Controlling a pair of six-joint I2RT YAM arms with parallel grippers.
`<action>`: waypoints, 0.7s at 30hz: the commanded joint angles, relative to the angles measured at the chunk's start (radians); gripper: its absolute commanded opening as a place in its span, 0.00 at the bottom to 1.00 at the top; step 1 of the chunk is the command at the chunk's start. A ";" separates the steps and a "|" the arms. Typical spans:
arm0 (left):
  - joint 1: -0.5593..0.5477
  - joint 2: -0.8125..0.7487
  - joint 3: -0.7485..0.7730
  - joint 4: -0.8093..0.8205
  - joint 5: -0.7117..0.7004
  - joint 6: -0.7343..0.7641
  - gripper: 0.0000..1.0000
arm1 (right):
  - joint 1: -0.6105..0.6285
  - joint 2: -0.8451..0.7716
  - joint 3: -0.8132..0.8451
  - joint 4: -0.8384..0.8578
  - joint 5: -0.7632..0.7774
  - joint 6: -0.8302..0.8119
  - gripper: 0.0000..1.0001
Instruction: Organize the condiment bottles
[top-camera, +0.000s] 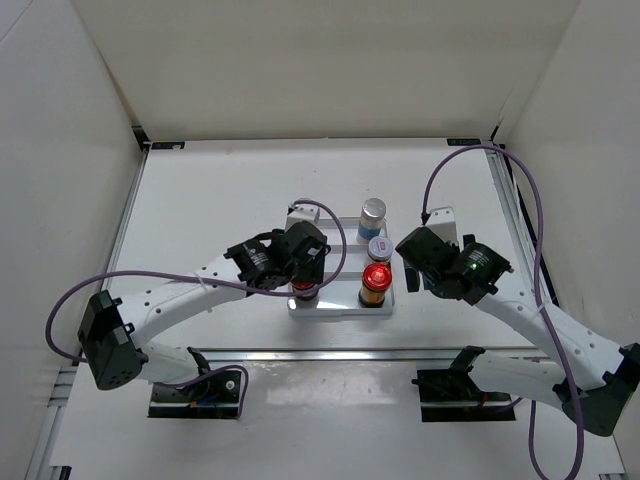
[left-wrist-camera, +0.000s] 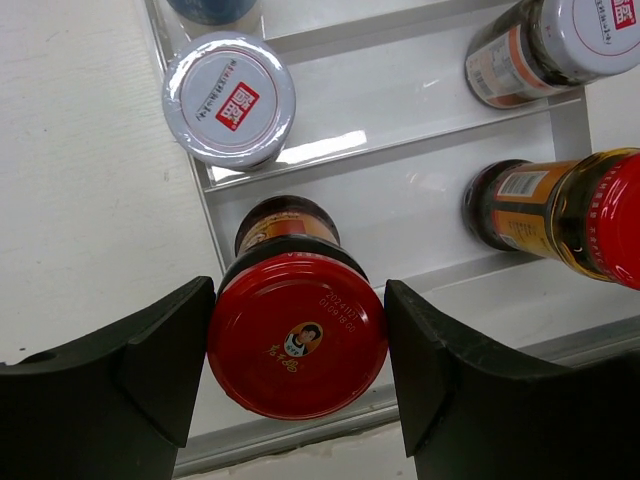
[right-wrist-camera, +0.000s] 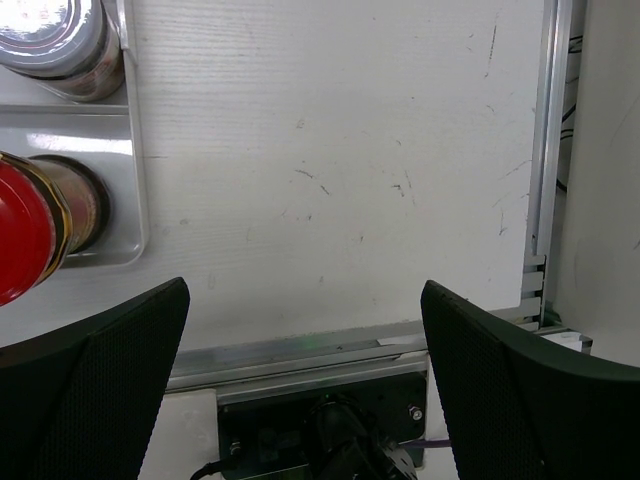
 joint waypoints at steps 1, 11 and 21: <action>-0.023 -0.030 0.006 0.089 -0.024 -0.022 0.16 | -0.002 -0.020 -0.013 0.009 0.019 0.012 1.00; -0.023 0.006 -0.035 0.098 -0.098 -0.022 0.77 | -0.002 -0.020 -0.013 0.009 0.019 0.012 1.00; -0.023 -0.065 0.040 0.086 -0.131 0.019 1.00 | -0.002 -0.030 -0.001 0.009 0.019 0.012 1.00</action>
